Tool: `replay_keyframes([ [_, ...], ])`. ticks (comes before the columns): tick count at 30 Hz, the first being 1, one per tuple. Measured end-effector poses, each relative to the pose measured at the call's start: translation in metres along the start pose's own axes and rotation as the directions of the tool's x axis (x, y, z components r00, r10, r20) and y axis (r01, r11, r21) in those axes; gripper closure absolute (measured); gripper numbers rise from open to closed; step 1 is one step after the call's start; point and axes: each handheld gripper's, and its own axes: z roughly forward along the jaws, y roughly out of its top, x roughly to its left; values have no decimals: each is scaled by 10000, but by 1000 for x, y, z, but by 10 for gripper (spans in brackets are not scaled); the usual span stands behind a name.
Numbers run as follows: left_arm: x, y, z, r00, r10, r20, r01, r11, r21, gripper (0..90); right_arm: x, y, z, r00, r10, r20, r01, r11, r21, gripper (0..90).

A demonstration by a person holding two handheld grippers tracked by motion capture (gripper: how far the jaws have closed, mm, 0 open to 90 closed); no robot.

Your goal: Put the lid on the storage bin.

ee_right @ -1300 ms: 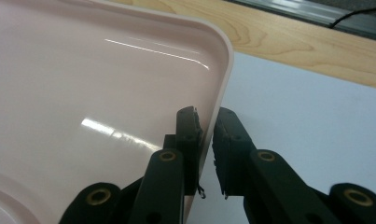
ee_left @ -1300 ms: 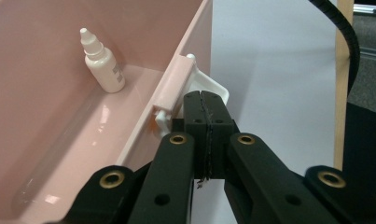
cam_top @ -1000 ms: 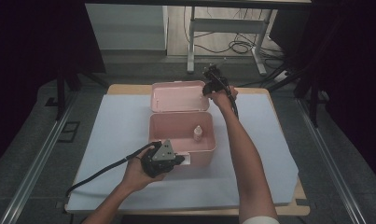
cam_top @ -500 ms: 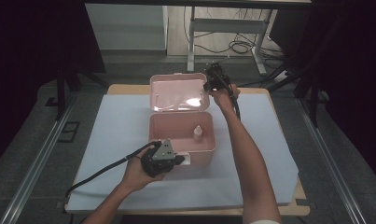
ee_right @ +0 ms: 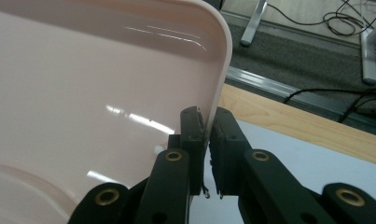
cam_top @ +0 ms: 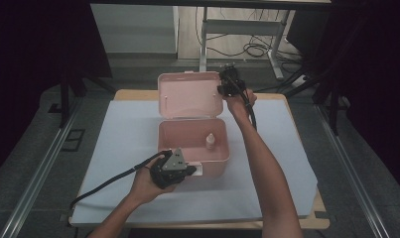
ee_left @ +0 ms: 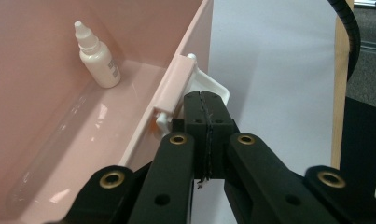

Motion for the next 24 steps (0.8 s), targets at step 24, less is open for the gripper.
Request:
replay_keyframes([
  [24, 0, 1, 0, 10000, 56, -20, -55, 10000, 83, 900, 4, -8, -32, 10000, -30, -93, 17, 9909, -1345, 858],
])
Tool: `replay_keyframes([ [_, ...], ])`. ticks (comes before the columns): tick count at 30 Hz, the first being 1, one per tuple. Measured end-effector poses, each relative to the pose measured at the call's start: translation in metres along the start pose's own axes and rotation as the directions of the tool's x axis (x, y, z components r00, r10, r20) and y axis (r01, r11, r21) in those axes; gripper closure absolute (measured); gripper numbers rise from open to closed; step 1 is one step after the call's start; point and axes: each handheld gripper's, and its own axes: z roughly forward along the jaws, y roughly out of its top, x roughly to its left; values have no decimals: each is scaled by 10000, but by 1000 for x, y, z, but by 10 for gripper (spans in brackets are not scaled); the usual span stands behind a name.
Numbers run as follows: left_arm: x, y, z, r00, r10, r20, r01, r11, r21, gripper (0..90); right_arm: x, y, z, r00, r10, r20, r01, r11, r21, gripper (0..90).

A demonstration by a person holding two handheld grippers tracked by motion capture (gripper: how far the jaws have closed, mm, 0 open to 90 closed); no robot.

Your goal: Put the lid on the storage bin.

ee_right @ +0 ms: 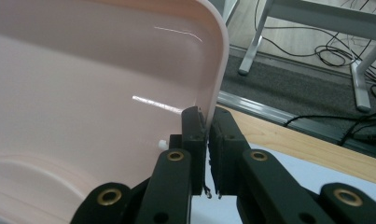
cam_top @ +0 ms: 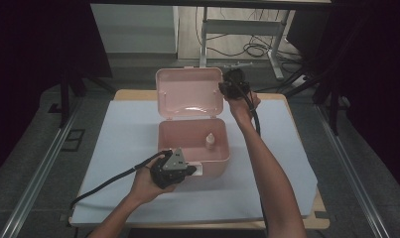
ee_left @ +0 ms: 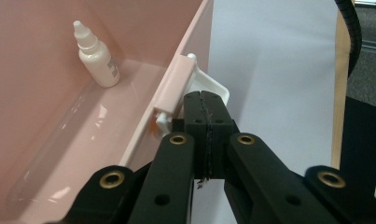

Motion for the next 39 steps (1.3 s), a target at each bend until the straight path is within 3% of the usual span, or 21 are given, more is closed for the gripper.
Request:
replay_keyframes([
  [19, 1, 0, 0, 9999, -108, 17, 108, 9999, -1, 900, 7, -11, -24, 9999, -138, 40, 141, 9938, -1102, 866],
  [39, 0, 0, 0, 10000, -67, 17, 67, 10000, -2, 900, 14, -27, -47, 9997, -221, 124, 243, 9756, -2183, 872],
])
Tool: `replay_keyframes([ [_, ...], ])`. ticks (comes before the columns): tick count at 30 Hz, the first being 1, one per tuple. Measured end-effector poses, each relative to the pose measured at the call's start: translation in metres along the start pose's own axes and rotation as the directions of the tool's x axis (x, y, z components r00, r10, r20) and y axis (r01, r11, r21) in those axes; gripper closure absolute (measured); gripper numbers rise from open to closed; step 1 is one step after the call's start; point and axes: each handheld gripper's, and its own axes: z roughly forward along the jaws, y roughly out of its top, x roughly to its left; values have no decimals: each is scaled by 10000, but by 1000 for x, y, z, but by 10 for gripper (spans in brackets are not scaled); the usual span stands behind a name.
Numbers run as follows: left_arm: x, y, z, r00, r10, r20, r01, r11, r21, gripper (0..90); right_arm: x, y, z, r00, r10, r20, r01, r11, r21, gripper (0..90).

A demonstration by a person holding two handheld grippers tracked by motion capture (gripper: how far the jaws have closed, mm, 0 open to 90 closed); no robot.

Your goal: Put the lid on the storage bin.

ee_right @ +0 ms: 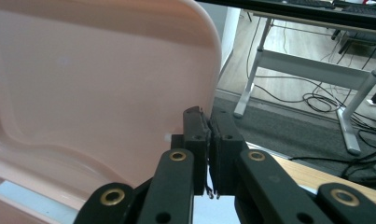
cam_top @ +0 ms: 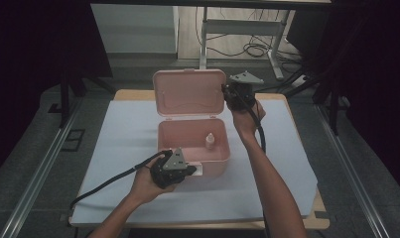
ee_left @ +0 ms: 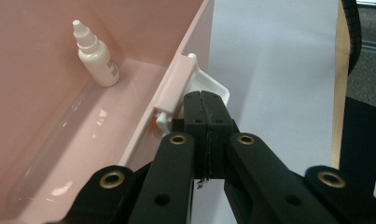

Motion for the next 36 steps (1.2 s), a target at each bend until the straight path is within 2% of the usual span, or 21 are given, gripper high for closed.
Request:
replay_keyframes([
  [26, -1, 0, 0, 10000, -21, -40, 21, 10000, 11, 900, 9, -19, -32, 9999, -149, -12, 146, 9939, -1095, 880],
  [36, 1, 1, 0, 10000, -60, -80, 60, 10000, -14, 900, 9, -29, -42, 9996, -217, -197, 191, 9921, -1243, 880],
])
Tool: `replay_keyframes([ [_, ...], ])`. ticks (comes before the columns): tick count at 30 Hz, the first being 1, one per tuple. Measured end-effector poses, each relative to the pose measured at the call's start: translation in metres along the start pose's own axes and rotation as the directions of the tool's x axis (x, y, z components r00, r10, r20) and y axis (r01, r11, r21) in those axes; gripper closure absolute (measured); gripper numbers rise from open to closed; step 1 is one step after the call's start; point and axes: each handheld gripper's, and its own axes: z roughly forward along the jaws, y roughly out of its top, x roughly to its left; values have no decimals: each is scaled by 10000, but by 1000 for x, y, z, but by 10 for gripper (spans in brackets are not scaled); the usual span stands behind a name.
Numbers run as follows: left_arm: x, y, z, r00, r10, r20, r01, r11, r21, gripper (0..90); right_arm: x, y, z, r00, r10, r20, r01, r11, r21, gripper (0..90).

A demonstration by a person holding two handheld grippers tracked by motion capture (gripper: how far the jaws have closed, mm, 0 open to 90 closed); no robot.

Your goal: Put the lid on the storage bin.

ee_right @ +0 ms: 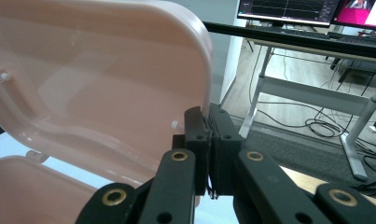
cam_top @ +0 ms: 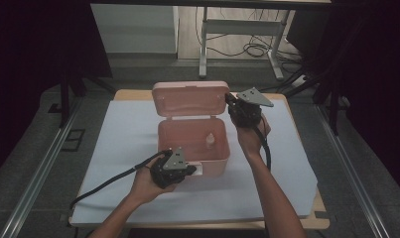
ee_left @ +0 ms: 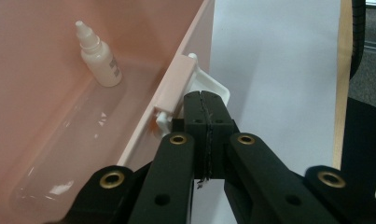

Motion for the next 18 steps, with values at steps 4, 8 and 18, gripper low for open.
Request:
replay_keyframes([
  [4, 0, 0, 0, 10000, -13, -21, 13, 10000, -11, 900, 0, -2, -2, 10000, -43, -35, 43, 10000, 3, 879],
  [8, 1, 0, 0, 10000, -8, -18, 8, 10000, 15, 900, -1, -3, -2, 9999, -22, -105, 22, 10000, 36, 878],
  [18, 1, 0, 0, 10000, -31, -18, 31, 10000, -22, 900, -3, -4, -4, 9997, -30, -261, 33, 9999, 100, 873],
])
